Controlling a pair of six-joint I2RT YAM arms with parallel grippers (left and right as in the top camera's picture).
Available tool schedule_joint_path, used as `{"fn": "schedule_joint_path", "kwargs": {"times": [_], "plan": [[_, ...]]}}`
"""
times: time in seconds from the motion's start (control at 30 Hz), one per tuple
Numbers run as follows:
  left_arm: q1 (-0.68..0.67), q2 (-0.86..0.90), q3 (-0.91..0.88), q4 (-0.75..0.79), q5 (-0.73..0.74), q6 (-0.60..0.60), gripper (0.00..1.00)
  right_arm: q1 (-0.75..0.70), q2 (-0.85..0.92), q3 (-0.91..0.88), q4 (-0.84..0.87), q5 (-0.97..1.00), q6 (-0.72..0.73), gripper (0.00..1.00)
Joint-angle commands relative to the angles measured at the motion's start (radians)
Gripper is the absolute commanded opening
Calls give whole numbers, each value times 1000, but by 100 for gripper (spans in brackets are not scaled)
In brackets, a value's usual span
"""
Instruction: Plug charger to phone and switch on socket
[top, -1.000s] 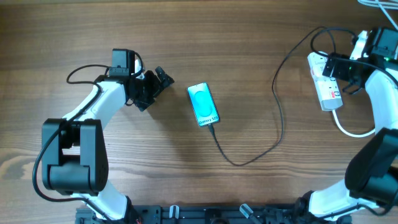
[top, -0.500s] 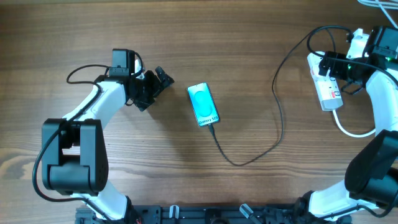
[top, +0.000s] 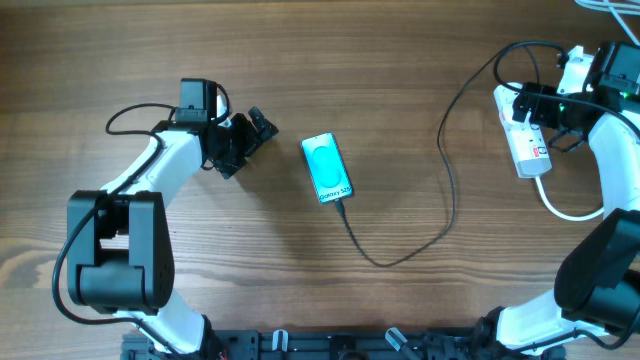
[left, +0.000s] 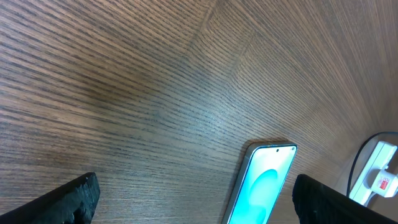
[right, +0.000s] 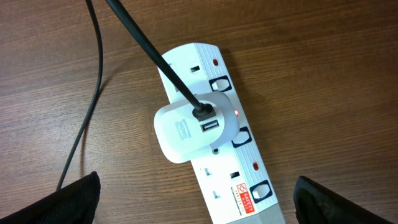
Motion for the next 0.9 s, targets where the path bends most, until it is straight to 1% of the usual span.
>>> {"fn": "schedule_joint_path", "kwargs": {"times": [0.0,0.1,0.13,0.27,0.3,0.37,0.43,0.47,0.57,0.63,0.87], "plan": [[3,-14,7,0,-17,8,100,-2,-1,8,2,-17,-19,100],[-11,-72,7,0,-17,8,100,-2,-1,8,2,-17,-19,100],[-16,-144,7,0,-17,8,100,-2,-1,8,3,-17,-20,100],[-16,-298,7,-5,-18,8,100,-2,-1,8,3,-17,-19,100],[-16,-332,7,-8,-45,27,100,-2,-1,8,2,-17,-19,100],[-16,-381,7,-32,-76,103,100,-2,-1,8,3,-17,-19,100],[-16,-418,5,-53,-127,203,100,-2,-1,8,3,-17,-19,100],[-16,-436,-10,-35,-169,256,100,-2,-1,8,3,-17,-19,100],[-16,-457,-53,65,-205,349,100,-2,-1,8,3,-17,-19,100],[-16,-473,-120,212,-204,400,100,-2,-1,8,3,-17,-19,100],[-16,-498,-377,557,-204,402,100,-2,-1,8,3,-17,-19,100]]}}
